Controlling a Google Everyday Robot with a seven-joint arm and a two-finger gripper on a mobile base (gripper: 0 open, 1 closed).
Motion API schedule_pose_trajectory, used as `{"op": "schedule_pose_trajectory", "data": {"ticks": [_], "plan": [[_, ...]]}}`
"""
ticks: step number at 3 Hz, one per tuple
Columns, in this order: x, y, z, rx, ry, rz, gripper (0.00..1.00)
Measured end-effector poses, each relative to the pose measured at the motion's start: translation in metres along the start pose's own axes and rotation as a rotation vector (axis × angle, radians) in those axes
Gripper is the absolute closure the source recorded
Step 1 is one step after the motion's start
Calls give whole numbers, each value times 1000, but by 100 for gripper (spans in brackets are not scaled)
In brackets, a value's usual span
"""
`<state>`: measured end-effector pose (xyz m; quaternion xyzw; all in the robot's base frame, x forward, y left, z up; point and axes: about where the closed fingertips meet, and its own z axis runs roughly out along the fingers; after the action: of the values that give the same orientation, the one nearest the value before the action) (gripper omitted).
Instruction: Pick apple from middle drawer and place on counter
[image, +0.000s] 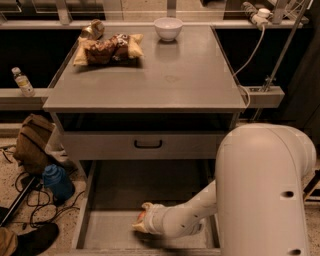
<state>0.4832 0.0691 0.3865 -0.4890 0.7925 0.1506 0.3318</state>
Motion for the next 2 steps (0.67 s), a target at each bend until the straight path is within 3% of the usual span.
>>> {"op": "schedule_pose_trajectory", "data": {"ticks": [1,2], "plan": [[-21,-10,-20,30,-2,-29,100],[-36,-19,-29,53,-20,-44,100]]}}
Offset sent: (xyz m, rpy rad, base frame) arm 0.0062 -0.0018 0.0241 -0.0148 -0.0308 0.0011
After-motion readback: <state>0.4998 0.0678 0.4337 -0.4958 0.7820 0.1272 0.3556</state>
